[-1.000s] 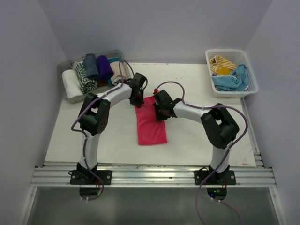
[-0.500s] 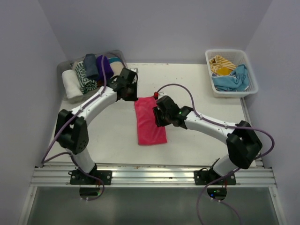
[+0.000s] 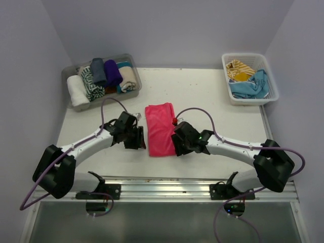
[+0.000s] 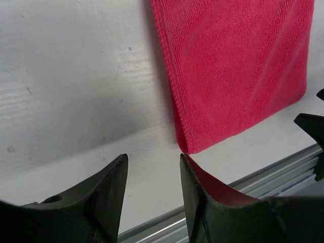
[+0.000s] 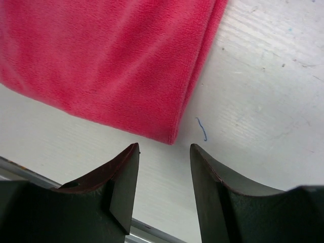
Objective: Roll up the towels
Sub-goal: Fold the towel
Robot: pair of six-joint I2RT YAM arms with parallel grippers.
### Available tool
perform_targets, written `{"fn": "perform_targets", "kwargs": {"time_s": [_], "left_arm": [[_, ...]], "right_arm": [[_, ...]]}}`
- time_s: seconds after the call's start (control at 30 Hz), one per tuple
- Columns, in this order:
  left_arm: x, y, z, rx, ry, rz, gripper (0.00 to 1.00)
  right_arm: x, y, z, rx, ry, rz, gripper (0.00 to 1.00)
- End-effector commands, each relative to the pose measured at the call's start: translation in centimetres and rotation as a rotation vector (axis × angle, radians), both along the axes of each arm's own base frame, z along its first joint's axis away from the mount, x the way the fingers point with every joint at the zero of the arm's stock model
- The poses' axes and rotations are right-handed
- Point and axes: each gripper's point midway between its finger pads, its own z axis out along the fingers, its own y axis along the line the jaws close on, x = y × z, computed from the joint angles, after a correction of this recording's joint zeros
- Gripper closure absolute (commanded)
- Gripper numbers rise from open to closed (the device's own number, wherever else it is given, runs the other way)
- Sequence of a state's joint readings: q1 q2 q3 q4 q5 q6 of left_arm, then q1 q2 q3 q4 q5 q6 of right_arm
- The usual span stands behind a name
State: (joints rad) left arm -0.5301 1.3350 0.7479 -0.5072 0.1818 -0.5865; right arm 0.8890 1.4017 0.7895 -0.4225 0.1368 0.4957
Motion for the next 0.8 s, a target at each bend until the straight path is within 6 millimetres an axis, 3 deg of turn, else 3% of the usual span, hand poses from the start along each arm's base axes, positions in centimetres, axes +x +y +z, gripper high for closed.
{"fn": "perform_targets", "kwargs": {"time_s": [0.0, 0.23, 0.6, 0.77], "left_arm": [[0.9, -3.4, 1.9, -0.204, -0.073, 0.003, 0.5], [-0.8, -4.2, -1.0, -0.204, -0.011, -0.025, 0.56], [-1.6, -4.7, -2.8, -0.168, 0.034, -0.045, 0.61], [-1.9, -4.7, -3.6, -0.153, 0.058, -0.047, 0.68]], "right_arm": [[0.2, 2.0, 0.3, 0.117, 0.012, -0.022, 0.51], [0.8, 1.7, -0.5, 0.132, 0.023, -0.07, 0.56], [0.4, 1.3, -2.7, 0.123, 0.076, -0.081, 0.63], [0.2, 1.3, -3.0, 0.128, 0.087, -0.089, 0.72]]}}
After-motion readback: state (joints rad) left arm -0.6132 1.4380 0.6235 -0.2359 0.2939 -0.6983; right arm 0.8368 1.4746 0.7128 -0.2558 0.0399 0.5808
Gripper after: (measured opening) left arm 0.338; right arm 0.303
